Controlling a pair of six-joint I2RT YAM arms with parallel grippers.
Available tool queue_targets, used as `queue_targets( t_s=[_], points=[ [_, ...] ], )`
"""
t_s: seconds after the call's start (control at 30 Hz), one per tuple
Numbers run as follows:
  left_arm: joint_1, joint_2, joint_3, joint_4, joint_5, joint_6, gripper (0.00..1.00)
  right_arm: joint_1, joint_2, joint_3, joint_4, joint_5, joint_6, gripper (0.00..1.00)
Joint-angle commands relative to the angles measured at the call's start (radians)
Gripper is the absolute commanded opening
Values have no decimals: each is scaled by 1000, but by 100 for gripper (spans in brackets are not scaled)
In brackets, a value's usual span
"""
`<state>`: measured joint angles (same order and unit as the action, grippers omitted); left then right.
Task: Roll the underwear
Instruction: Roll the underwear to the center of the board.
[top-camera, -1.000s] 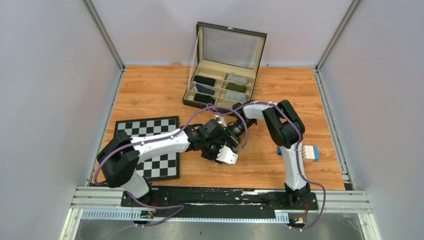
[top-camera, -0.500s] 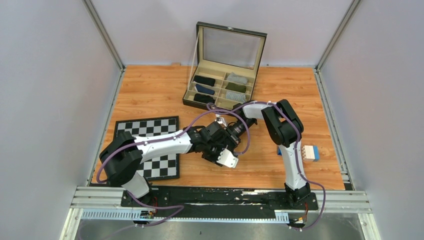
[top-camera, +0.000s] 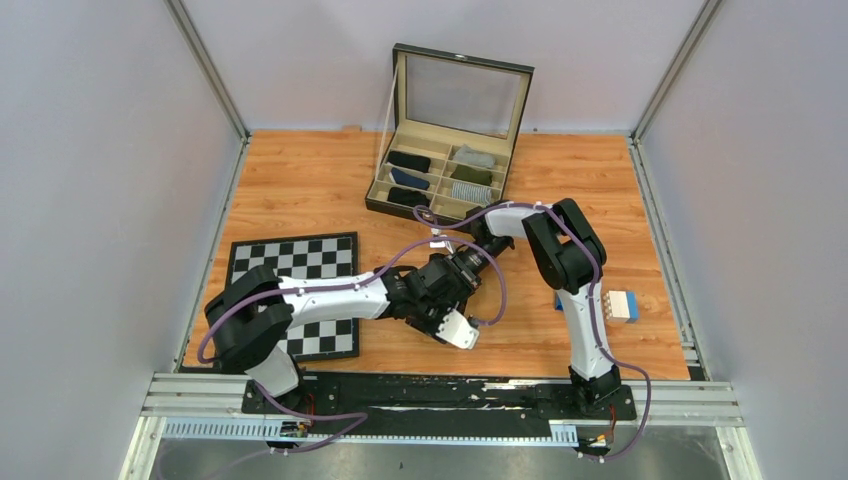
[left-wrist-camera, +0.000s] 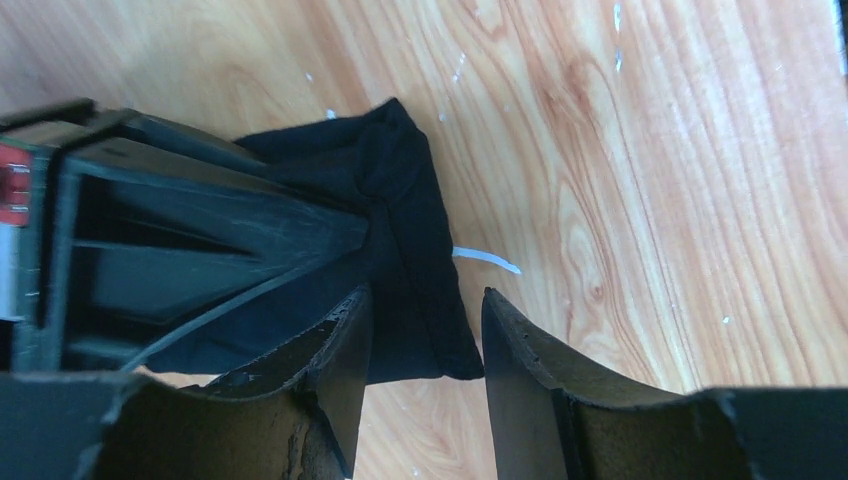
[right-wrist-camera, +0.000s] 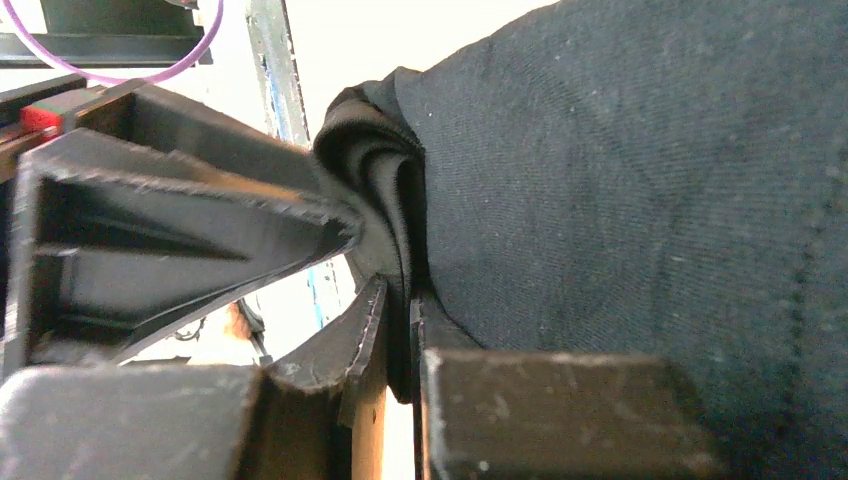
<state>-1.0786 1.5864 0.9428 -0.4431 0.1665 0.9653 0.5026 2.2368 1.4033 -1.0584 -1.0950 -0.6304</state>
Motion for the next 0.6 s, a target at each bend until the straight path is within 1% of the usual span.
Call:
queue_targets(
  t_s=[0.0,0.1,0.17,0.2,0.27,0.33,0.4,0.47,0.53,0.57],
  points=[
    [-7,31,-42,57,-62,18,51,5,36,-9,30,83,-62,3],
    [-13,34,-72,71,-54,7,51,4,36,-10,29,80,-62,3],
    [-30,40,-103,95,-71,-7,47,4,37,-10,28,80,-62,3],
    [-36,42,-115,111,-79,-16,44,3,37,-9,28,80,-61,3],
    [-45,53,-126,125,-92,-37,32,2,34,-10,28,78,-61,6],
    [-47,70,-123,121,-92,-62,21,-5,25,-10,19,73,-59,13],
    [-46,74,-114,98,-88,-75,13,-15,3,20,-60,90,-110,25],
    [-45,70,-108,70,-83,-81,6,-48,-53,51,-150,133,-172,37],
    [-42,55,-103,52,-64,-92,1,-103,-134,86,-236,185,-225,44],
    [-38,44,-102,35,-39,-95,0,-149,-175,103,-266,211,-245,47]
  ],
)
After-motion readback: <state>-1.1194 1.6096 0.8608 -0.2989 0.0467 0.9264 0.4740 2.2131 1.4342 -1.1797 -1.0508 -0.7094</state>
